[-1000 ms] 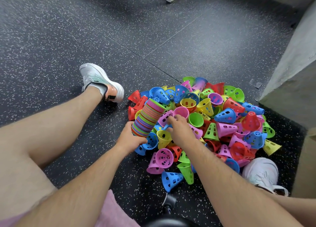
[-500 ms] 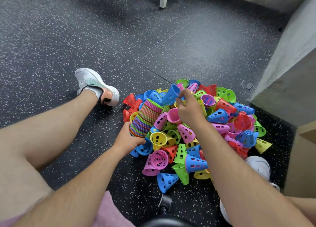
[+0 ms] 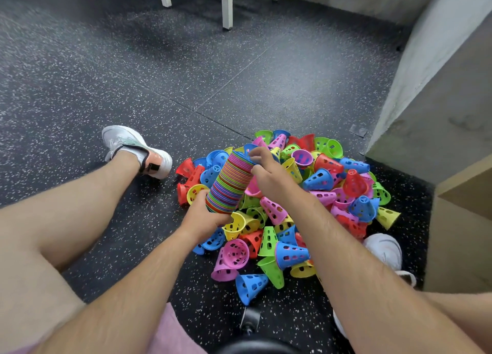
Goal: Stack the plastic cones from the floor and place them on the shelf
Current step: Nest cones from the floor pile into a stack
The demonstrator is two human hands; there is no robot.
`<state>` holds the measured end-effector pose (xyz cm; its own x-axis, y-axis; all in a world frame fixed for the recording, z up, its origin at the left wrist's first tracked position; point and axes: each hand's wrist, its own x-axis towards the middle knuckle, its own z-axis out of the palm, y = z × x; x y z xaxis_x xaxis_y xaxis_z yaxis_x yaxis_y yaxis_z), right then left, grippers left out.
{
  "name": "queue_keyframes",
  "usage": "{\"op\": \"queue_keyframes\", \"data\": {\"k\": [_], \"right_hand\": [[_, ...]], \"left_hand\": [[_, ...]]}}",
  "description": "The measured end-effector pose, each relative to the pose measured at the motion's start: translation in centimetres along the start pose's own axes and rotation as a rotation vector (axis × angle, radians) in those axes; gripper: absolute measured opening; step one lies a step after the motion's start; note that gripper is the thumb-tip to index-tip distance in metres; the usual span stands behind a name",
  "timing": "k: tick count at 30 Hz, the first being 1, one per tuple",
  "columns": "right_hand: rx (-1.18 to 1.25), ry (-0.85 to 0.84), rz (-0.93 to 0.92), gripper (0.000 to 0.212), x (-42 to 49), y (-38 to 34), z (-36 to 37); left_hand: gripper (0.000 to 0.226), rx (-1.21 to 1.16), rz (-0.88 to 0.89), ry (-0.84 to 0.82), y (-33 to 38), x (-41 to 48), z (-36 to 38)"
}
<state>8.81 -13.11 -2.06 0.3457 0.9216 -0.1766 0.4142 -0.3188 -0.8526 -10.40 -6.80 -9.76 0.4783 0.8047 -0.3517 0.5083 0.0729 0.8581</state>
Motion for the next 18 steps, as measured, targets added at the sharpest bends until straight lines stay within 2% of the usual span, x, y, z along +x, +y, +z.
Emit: {"op": "queue_keyframes", "data": {"k": [3,5,6,11,15,18], "right_hand": [[-0.121,0.041,-0.056,0.068,-1.0,-0.4,-1.3],[-0.232,0.062,-0.095,0.093,-1.2,-0.6,-2.9],[-0.289,0.082,-0.101,0.099,-1.3,-0.9,-3.8],[-0.518,0.252,-0.178,0.102,-2.3,-4.9,-11.3],[-0.695,0.432,-0.288,0.104,-4.3,-9.6,-18.0],[-0.8,0.566,-0.33,0.096,-6.4,-12.7,-22.5]], "left_hand": [[0.056,-0.034,0.048,-0.048,1.9,0.0,0.7],[0.066,-0.095,0.077,-0.056,3.6,0.1,1.0],[0.071,-0.122,0.103,-0.053,4.8,0.0,1.2],[0.094,-0.223,0.297,-0.07,13.4,-1.9,1.1],[0.096,-0.236,0.436,-0.118,20.9,-3.6,0.3],[0.095,-0.232,0.513,-0.165,26.9,-4.6,-0.1]]}}
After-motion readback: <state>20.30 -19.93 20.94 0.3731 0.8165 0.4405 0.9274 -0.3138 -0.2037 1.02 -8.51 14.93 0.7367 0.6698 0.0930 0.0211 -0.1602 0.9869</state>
